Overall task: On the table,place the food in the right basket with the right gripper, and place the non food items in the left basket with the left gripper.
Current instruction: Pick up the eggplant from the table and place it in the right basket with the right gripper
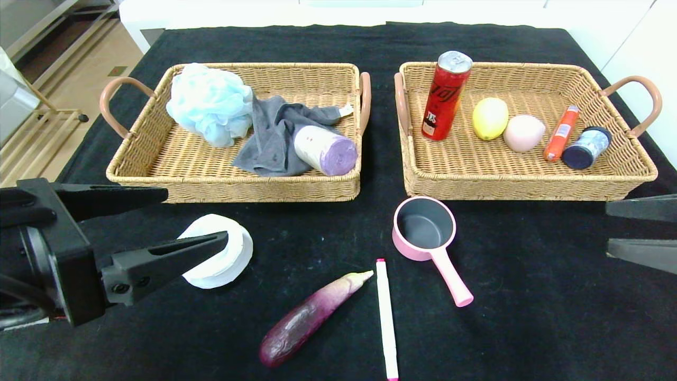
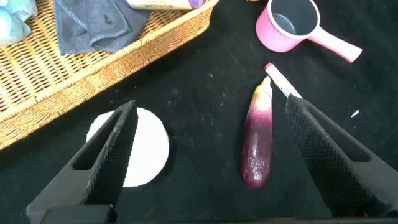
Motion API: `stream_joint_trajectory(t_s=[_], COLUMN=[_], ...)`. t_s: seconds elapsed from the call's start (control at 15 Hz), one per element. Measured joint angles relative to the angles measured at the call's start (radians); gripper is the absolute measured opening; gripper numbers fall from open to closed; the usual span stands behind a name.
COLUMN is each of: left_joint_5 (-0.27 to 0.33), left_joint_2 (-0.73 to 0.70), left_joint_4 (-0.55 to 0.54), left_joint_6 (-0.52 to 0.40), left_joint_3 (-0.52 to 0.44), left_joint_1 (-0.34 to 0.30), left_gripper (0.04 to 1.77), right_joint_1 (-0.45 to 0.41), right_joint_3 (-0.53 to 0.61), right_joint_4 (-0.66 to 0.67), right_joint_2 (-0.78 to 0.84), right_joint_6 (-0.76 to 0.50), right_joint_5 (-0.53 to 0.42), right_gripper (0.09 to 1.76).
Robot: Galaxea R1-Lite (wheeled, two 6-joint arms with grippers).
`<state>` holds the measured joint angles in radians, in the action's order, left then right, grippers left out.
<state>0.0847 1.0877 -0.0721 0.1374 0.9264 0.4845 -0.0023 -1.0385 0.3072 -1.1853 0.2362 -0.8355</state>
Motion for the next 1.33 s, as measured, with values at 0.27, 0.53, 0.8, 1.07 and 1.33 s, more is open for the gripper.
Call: stream_joint_trajectory(t_s=[0.27, 0.53, 0.8, 1.07, 1.33], left_joint_5=[0.000, -0.004, -0.019, -0.025, -0.037], left_joint_2=[0.009, 0.011, 0.037, 0.096, 0.156], left_joint_4=[-0.001, -0.001, -0.026, -0.198, -0.432], left_joint_6=[-0.001, -0.004, -0.005, -0.013, 0.001], left_joint_3=[0.001, 0.015, 0.061, 0.166, 0.289], left_joint_1=[0.006, 0.024, 0.027, 0.026, 0.029], left_gripper=[1.72, 1.72, 1.72, 1.72, 1.72], right_joint_1=[-0.010, -0.006, -0.003, -0.004, -0.006], right_joint_3=[0.005, 0.006, 0.011, 0.012, 0.012], right_joint_4=[0.000, 0.002, 0.003, 0.004, 0.004], right_joint_2=[0.002, 0.009, 0.007, 0.005, 0.003], right_joint_6=[0.005, 0.005, 0.018, 0.021, 0.020], right_joint_5=[-0.001, 0.000, 0.002, 0.005, 0.005], right_gripper=[1.70, 1.70, 1.70, 1.70, 1.71])
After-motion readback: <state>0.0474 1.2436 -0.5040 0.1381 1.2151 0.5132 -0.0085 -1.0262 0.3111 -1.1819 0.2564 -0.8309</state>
